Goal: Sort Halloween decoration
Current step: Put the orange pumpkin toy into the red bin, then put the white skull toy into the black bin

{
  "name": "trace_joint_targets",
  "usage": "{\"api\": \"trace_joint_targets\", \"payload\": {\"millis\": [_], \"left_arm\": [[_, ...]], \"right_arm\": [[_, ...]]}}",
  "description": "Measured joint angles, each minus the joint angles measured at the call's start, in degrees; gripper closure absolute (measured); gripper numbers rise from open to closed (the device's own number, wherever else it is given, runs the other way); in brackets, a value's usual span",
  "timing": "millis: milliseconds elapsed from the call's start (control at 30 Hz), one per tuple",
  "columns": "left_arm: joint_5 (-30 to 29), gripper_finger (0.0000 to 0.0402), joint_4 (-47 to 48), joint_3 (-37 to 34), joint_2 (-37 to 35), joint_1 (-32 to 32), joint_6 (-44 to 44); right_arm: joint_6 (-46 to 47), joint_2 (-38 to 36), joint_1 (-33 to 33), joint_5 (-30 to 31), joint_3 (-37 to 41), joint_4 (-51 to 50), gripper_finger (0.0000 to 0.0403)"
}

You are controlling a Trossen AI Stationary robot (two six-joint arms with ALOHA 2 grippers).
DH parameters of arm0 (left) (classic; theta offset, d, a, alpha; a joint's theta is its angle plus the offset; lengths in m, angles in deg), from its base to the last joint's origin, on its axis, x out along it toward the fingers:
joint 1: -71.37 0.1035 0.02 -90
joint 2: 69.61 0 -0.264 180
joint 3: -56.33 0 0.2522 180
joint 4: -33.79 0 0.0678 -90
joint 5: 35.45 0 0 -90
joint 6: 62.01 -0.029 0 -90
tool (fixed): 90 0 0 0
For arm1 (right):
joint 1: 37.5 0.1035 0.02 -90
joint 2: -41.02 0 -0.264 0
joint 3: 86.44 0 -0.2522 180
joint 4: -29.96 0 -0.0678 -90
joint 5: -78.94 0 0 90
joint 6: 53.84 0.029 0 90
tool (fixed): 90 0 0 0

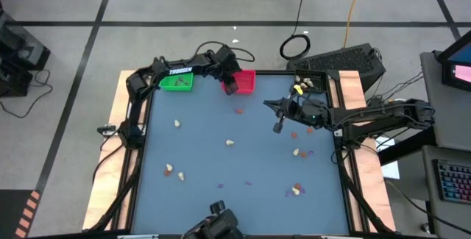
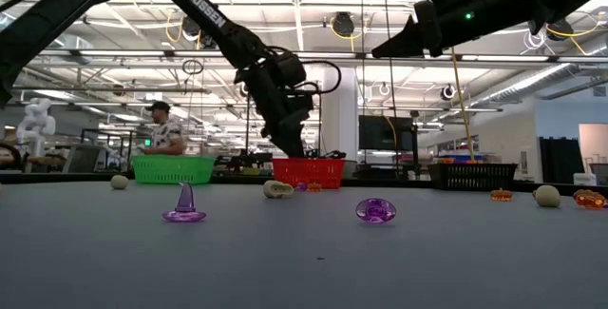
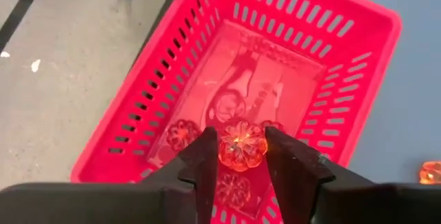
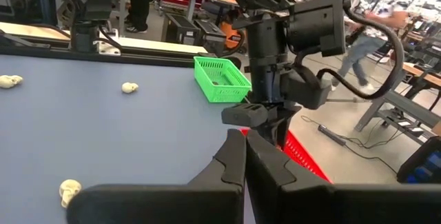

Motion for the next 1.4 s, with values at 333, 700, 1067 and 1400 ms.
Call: {"api": "trace_joint_targets", "payload": {"millis": [333,700,1067,1400], "left_arm": [[-3.3,0.0214,2.0,0.0,-2.3,-0.2,1.3],[-11.6,0.0344,-2.0,-11.0,-14.5,-6.0,-2.0],[-14.9,0.0394,-27.7,-39.2,-30.7,-15.4,8.9],[-19.7,0.0394,-58.4,-59.4,-35.1,-28.5,12.9]], "right_arm": [[-0.4,0.0,0.0,0.1,0.0,-0.5,0.0403],[-0.4,0.0,0.0,0.1,0.0,-2.6,0.0403],[6.2,0.0,0.5,0.1,0.0,-12.7,0.0403],[27.5,-0.2,11.1,-1.6,-0.8,-42.6,0.0383]]}}
